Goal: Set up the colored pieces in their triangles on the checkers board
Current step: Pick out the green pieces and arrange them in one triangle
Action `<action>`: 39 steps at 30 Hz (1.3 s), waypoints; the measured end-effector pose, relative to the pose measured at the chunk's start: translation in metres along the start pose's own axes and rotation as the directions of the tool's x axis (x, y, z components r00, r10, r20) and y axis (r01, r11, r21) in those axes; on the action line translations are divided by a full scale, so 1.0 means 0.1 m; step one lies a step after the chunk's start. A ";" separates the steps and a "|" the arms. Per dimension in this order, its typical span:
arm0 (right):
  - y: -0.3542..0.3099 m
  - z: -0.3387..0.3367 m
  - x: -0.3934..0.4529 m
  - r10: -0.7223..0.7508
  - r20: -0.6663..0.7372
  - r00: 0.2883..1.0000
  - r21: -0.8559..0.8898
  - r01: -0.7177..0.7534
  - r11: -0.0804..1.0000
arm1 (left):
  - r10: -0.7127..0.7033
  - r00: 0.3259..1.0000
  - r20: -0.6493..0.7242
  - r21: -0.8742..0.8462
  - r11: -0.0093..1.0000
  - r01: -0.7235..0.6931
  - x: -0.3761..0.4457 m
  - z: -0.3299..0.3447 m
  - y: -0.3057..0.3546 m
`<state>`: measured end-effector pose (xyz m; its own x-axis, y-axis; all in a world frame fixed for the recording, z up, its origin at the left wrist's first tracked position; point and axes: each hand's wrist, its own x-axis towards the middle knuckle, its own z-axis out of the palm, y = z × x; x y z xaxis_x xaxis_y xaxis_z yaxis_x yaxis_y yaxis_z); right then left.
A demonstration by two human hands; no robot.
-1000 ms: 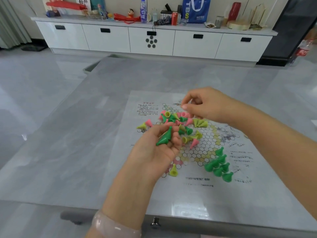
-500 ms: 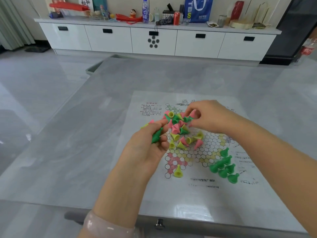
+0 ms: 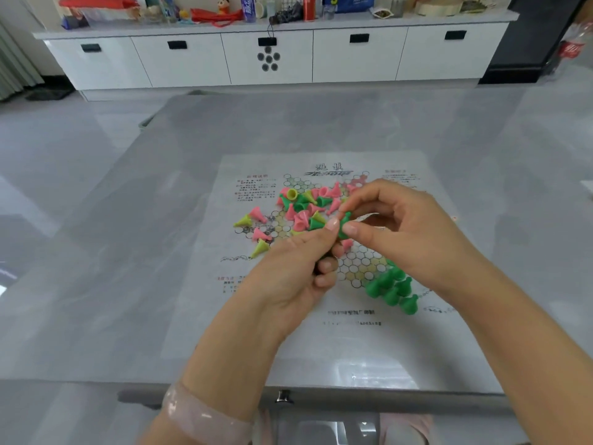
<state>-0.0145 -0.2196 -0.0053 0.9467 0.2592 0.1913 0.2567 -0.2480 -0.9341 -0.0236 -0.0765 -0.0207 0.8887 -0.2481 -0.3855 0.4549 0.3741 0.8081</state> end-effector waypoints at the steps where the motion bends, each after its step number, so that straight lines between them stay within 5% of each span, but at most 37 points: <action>1: 0.00 -0.01 0.00 -0.006 0.005 1.000 0.005 0.006 1.000 | 0.002 1.000 0.000 -0.004 1.000 -0.002 0.01 0.00 0.00; 13: 0.05 -0.17 -0.01 0.080 0.017 0.997 -0.101 -0.078 0.992 | 0.052 0.996 -0.077 0.200 0.979 -0.035 0.01 0.03 -0.05; 17: 0.11 -0.28 0.00 0.103 -0.059 0.993 -0.328 -0.117 0.938 | 0.028 0.987 -0.155 0.194 0.981 0.002 0.03 -0.01 -0.03; 24: 0.23 -0.31 0.00 0.196 0.077 0.978 -0.611 -0.109 0.784 | 0.055 0.984 -0.171 0.162 0.986 -0.027 0.01 -0.08 0.04; 39: 0.27 -0.38 -0.04 0.223 0.105 0.969 -0.661 -0.099 0.744 | 0.091 0.988 -0.126 0.210 0.976 -0.063 0.02 -0.07 0.05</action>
<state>-0.0043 -0.2625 -0.0197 0.9542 0.2942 -0.0548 0.2255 -0.8272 -0.5146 -0.0195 -0.0685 -0.0209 0.9264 -0.0982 -0.3635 0.3761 0.1933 0.9062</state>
